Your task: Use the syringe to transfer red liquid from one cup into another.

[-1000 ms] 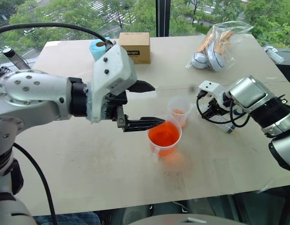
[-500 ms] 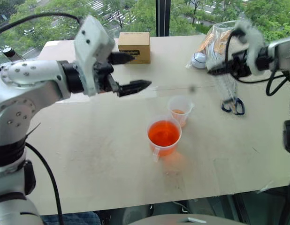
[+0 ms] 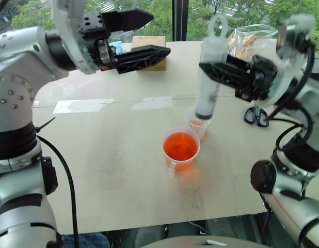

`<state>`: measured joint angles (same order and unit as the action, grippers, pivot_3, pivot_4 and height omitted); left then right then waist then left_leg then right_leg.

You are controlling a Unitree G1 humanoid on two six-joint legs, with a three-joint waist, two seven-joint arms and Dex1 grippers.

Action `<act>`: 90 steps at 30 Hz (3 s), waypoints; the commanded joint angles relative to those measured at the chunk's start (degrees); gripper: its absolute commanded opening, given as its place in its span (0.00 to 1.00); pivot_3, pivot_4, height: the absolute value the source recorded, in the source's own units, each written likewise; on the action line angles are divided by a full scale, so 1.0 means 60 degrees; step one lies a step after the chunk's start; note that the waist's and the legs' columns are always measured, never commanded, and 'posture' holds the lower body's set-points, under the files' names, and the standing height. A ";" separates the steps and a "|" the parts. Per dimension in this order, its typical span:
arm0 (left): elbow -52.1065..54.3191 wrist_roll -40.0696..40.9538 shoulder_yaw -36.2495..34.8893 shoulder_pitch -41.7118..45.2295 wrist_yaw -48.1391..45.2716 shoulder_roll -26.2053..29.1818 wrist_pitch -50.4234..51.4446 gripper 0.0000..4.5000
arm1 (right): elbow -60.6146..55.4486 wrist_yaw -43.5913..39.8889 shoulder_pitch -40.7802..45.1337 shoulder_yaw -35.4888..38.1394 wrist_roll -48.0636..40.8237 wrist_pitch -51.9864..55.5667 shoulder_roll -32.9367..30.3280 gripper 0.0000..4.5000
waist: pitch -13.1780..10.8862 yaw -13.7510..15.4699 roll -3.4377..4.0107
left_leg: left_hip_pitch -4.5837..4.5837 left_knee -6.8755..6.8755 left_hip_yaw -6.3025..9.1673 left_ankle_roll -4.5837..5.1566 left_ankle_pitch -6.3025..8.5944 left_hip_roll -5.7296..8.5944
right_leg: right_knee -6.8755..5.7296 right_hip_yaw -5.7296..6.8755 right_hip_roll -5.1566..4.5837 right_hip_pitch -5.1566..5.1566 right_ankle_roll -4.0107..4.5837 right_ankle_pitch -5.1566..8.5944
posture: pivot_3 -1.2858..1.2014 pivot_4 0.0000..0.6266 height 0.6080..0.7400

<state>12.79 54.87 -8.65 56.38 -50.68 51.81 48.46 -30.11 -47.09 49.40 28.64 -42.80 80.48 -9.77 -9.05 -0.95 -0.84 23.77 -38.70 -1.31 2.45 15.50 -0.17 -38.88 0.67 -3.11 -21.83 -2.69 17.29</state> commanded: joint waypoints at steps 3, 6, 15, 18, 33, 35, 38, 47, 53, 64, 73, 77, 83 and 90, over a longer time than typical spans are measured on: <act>-0.0154 0.0570 -0.0314 0.0676 -0.0449 -0.0331 0.0175 1.00 | -0.0426 -0.0597 -0.1037 -0.1655 -0.0290 -0.2755 -0.0118 0.34 | 0.0000 -0.0039 0.0000 | -0.0002 -0.0003 0.0006 -0.0001 -0.0001 -0.0003 | 0.0000 0.0003 0.0003 -0.0002 0.0000 0.0000 | 0.52 0.24 1.00; -0.0019 0.0723 -0.0297 0.0659 -0.0649 -0.0388 0.0305 1.00 | -0.0324 -0.0698 -0.1582 -0.2398 -0.0375 -0.3593 -0.0230 0.34 | 0.0000 -0.0125 0.0000 | -0.0010 -0.0001 0.0005 -0.0002 -0.0002 -0.0004 | 0.0000 -0.0001 0.0005 -0.0001 0.0000 0.0001 | 0.52 0.24 1.00; 0.0520 0.0289 0.0210 0.0066 -0.1148 -0.0470 0.0180 1.00 | -0.0105 -0.1241 -0.2855 -0.3740 -0.0568 -0.5232 -0.0867 0.34 | 0.0000 -0.0181 -0.0001 | -0.0009 -0.0011 0.0012 -0.0003 -0.0002 -0.0007 | 0.0004 -0.0008 0.0000 0.0004 0.0000 0.0001 | 0.52 0.24 1.00; 0.0522 0.0099 0.0347 0.0076 -0.1145 -0.0595 0.0134 1.00 | 0.0044 -0.1084 -0.2823 -0.3883 -0.0706 -0.5549 -0.0953 0.34 | 0.0000 -0.0178 -0.0001 | -0.0009 -0.0022 0.0013 -0.0003 -0.0002 -0.0007 | 0.0007 -0.0013 0.0000 0.0004 0.0000 0.0001 | 0.52 0.24 1.00; 0.0795 0.0112 0.0573 -0.0198 -0.1945 -0.0799 0.0270 1.00 | 0.0419 -0.0639 -0.2903 -0.4337 -0.1139 -0.6207 -0.1213 0.34 | 0.0000 -0.0171 -0.0001 | -0.0009 -0.0030 0.0016 -0.0002 -0.0002 -0.0009 | 0.0006 -0.0016 -0.0002 0.0005 0.0001 0.0001 | 0.52 0.24 1.00; 0.0747 0.0174 0.0660 -0.0171 -0.2077 -0.0907 0.0300 1.00 | 0.0461 -0.0606 -0.2897 -0.4421 -0.1163 -0.6280 -0.1224 0.34 | 0.0000 -0.0168 -0.0002 | -0.0008 -0.0031 0.0016 -0.0002 -0.0001 -0.0009 | 0.0006 -0.0016 -0.0002 0.0004 0.0001 0.0001 | 0.52 0.24 1.00; 0.0703 0.0030 0.0841 -0.0230 -0.2358 -0.0964 0.0203 1.00 | 0.0490 -0.0572 -0.2875 -0.4500 -0.1212 -0.6344 -0.1249 0.34 | 0.0000 -0.0167 -0.0001 | -0.0007 -0.0031 0.0016 -0.0002 -0.0001 -0.0009 | 0.0006 -0.0016 -0.0002 0.0005 0.0001 0.0001 | 0.52 0.24 1.00; 0.0413 -0.0047 0.0871 -0.0173 -0.2446 -0.1350 0.0170 0.30 | 0.0358 -0.0489 -0.2976 -0.4663 -0.1412 -0.6405 -0.1406 0.34 | 0.0000 -0.0163 -0.0002 | -0.0008 -0.0034 0.0017 -0.0002 -0.0001 -0.0009 | 0.0006 -0.0016 -0.0002 0.0005 0.0001 0.0001 | 0.52 0.24 1.00; 0.0479 0.0127 0.0956 -0.0212 -0.2722 -0.1383 0.0440 0.00 | 0.0326 -0.0438 -0.2961 -0.4741 -0.1460 -0.6440 -0.1463 0.34 | 0.0000 -0.0163 -0.0002 | -0.0007 -0.0035 0.0017 -0.0001 -0.0001 -0.0010 | 0.0006 -0.0017 -0.0003 0.0006 0.0001 0.0001 | 0.52 0.24 1.00; 0.0144 -0.0151 0.0863 0.0012 -0.2326 -0.1757 0.0321 0.00 | 0.0402 -0.0606 -0.3111 -0.5062 -0.1138 -0.6751 -0.1580 0.34 | 0.0000 -0.0146 -0.0002 | -0.0006 -0.0040 0.0018 -0.0001 -0.0001 -0.0011 | 0.0006 -0.0016 -0.0003 0.0006 0.0001 0.0001 | 0.52 0.24 1.00; 0.0099 -0.0169 0.0649 0.0143 -0.2054 -0.1793 0.0341 0.00 | 0.0809 -0.0949 -0.3449 -0.5791 -0.0191 -0.7669 -0.1686 0.34 | 0.0000 -0.0148 -0.0002 | -0.0007 -0.0040 0.0018 -0.0001 -0.0001 -0.0011 | 0.0006 -0.0017 -0.0002 0.0006 0.0001 0.0001 | 0.52 0.24 1.00; 0.0143 -0.0183 0.0576 0.0075 -0.2142 -0.1689 0.0360 0.00 | 0.1071 -0.1191 -0.3648 -0.6085 0.0237 -0.8107 -0.1815 0.34 | 0.0000 -0.0148 -0.0002 | -0.0006 -0.0041 0.0017 -0.0001 -0.0001 -0.0011 | 0.0007 -0.0017 -0.0002 0.0006 0.0001 0.0001 | 0.52 0.24 1.00; 0.0128 -0.0240 0.0543 0.0015 -0.2120 -0.1673 0.0309 0.00 | 0.1213 -0.1288 -0.3748 -0.6189 0.0309 -0.8334 -0.1850 0.34 | 0.0000 -0.0147 -0.0002 | -0.0007 -0.0042 0.0018 -0.0001 -0.0001 -0.0012 | 0.0006 -0.0016 -0.0003 0.0007 0.0001 0.0001 | 0.52 0.24 1.00; -0.0006 -0.0244 0.0490 0.0189 -0.2076 -0.1734 0.0296 0.00 | 0.1218 -0.1301 -0.3836 -0.6287 0.0303 -0.8398 -0.1864 0.34 | 0.0000 -0.0145 -0.0002 | -0.0006 -0.0044 0.0018 -0.0001 -0.0001 -0.0012 | 0.0006 -0.0017 -0.0004 0.0007 0.0001 0.0001 | 0.52 0.24 1.00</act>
<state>13.61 53.18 -1.72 54.78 -65.20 41.31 52.11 -21.70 -52.94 27.27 -5.65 -41.93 29.46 -20.29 -9.05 -1.81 -0.86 23.74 -38.96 -1.20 2.44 15.49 -0.24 -38.84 0.57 -3.14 -21.78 -2.69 17.30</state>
